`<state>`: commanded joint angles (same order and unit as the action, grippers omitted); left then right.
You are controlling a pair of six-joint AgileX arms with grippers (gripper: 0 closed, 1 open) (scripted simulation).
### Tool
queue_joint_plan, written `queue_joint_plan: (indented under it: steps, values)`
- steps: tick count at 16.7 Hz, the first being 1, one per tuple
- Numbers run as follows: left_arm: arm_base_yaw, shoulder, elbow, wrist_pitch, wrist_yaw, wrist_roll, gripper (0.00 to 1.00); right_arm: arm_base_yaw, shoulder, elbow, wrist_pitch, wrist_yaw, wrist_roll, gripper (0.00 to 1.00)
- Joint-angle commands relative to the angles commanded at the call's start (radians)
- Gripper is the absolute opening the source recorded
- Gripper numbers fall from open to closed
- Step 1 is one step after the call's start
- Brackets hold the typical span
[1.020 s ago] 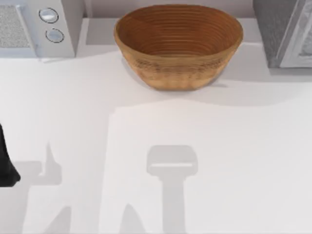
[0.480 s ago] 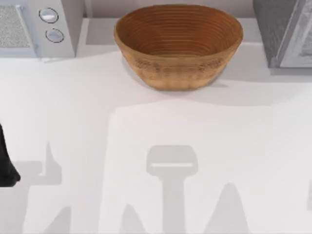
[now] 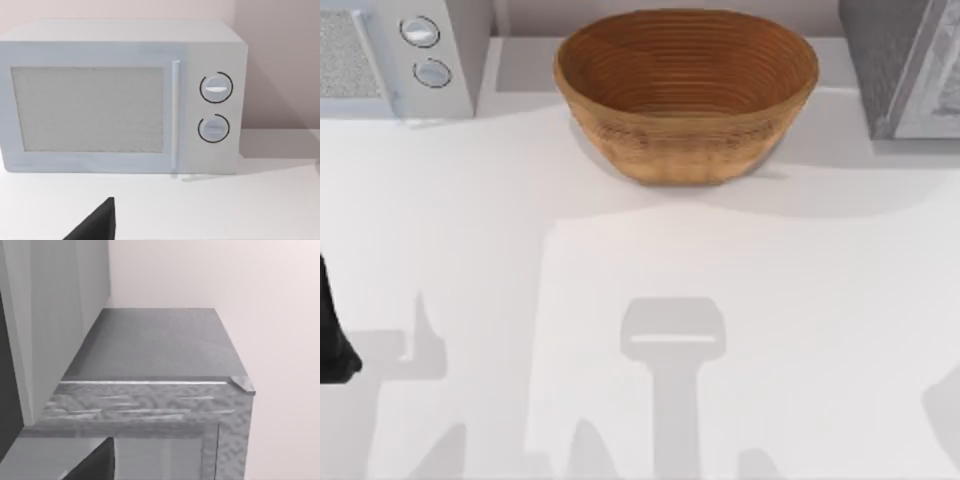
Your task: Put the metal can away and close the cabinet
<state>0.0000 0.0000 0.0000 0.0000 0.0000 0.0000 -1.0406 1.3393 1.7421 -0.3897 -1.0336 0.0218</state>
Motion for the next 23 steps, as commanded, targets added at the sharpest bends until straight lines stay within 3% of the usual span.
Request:
queue_joint_plan:
  steps: [5,9,13,23]
  values:
    - [0.000,0.000,0.000,0.000,0.000,0.000,1.00,0.006,0.002,0.001,0.002,0.010,0.001,1.00]
    - [0.000,0.000,0.000,0.000,0.000,0.000,1.00,0.143,-0.001,-0.004,-0.004,0.148,0.010,1.00]
    - [0.000,0.000,0.000,0.000,0.000,0.000,1.00,0.396,-0.009,-0.005,-0.012,0.403,0.022,1.00]
    - [0.000,0.000,0.000,0.000,0.000,0.000,1.00,1.173,-0.042,-0.012,-0.036,1.181,0.017,1.00]
